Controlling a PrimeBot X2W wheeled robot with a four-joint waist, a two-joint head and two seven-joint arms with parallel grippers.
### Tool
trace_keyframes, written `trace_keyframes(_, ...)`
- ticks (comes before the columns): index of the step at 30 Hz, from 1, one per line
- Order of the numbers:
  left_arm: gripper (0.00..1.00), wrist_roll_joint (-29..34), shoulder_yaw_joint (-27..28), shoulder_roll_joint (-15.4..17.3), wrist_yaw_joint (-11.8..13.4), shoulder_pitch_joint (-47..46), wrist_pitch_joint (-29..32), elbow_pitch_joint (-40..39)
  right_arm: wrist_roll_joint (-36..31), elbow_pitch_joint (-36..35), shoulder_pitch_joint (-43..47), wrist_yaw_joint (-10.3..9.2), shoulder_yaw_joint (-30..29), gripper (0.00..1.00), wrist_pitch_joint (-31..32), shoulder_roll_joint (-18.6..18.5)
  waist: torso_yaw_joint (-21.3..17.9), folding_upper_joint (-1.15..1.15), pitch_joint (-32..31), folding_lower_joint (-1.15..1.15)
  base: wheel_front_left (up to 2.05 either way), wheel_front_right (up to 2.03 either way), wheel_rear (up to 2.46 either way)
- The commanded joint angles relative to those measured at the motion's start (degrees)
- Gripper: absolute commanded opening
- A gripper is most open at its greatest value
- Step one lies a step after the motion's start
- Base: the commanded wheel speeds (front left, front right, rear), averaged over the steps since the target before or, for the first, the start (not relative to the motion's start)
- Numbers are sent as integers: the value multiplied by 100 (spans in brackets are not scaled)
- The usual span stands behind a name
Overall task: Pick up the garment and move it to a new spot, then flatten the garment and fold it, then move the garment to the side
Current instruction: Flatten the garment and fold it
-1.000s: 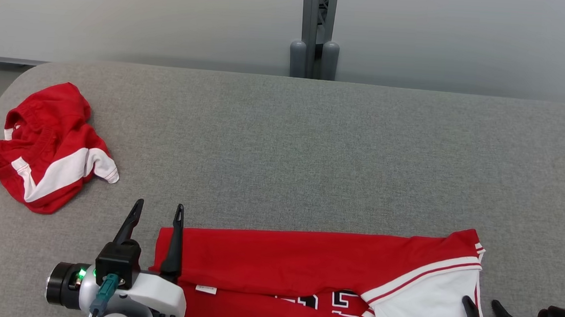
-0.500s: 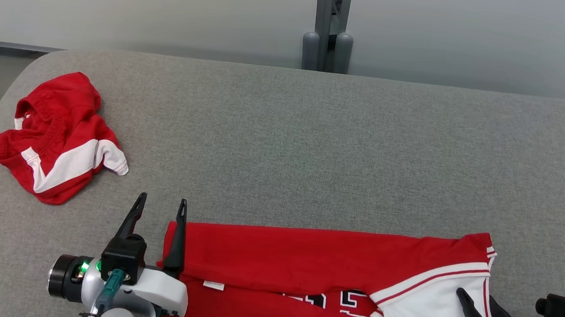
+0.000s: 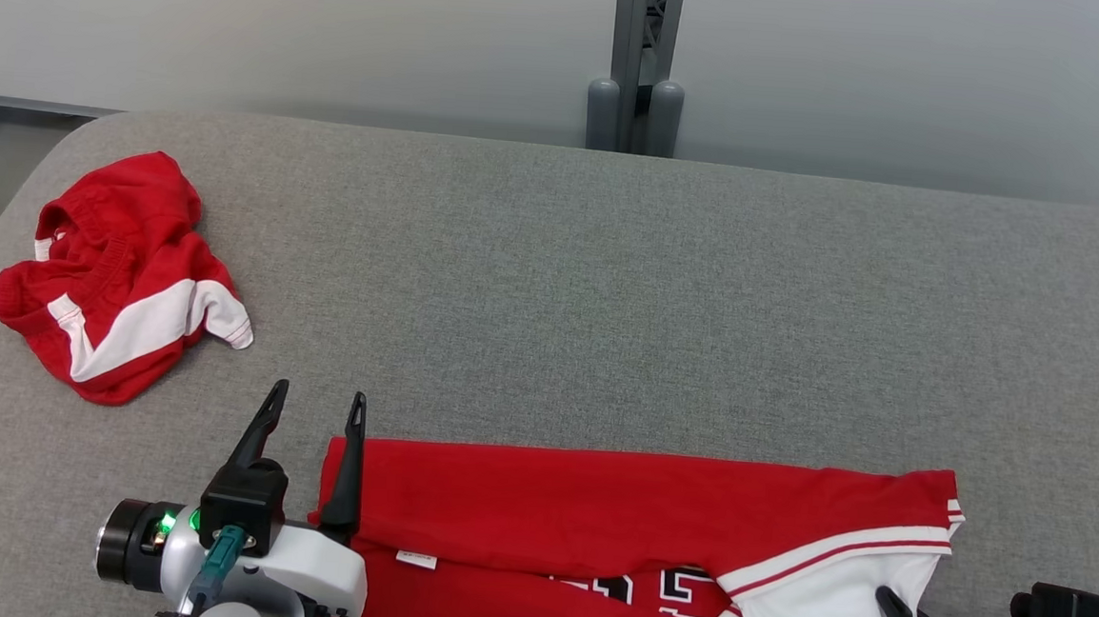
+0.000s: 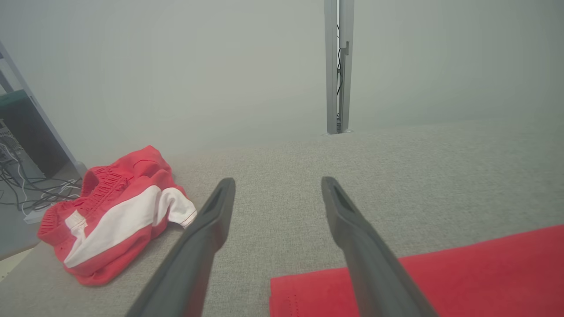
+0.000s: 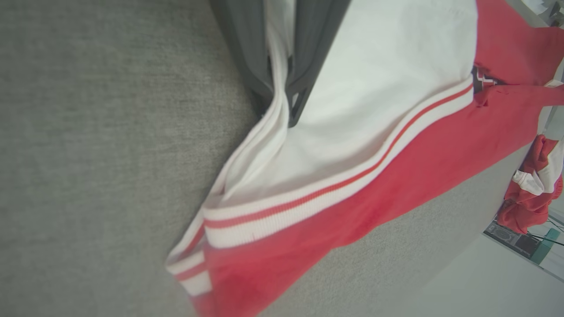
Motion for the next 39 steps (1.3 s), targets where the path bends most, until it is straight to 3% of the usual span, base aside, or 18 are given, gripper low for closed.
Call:
trace_keyframes(1, 100, -27, -5, 22, -17, 25, -17, 7, 34, 72, 15, 2, 111, 0, -27, 25, 3, 0, 0, 0, 0, 0, 0)
trace_keyframes(14, 100, -34, 11, 9, -7, -5, -17, 41, 203, 523, -524, -1, 38, 0, -459, -353, 18, 0, 2, 0, 0, 0, 0)
trace_keyframes(28, 100, -88, -33, 0, -4, -23, -17, 74, 107, 1574, -1413, 2, -52, 0, -390, -1394, -8, 0, -47, 0, 0, 0, 0)
trace_keyframes(33, 100, -153, -57, -3, 41, -11, -17, 74, 245, 1529, -1542, 2, 24, 0, -249, -1501, -16, 0, -70, 0, 0, 0, 0)
trace_keyframes(39, 100, -231, -34, -6, 88, 48, -17, 84, 535, 959, -1403, 2, 217, 0, 58, -1555, -107, 0, -135, 0, 0, 0, 0)
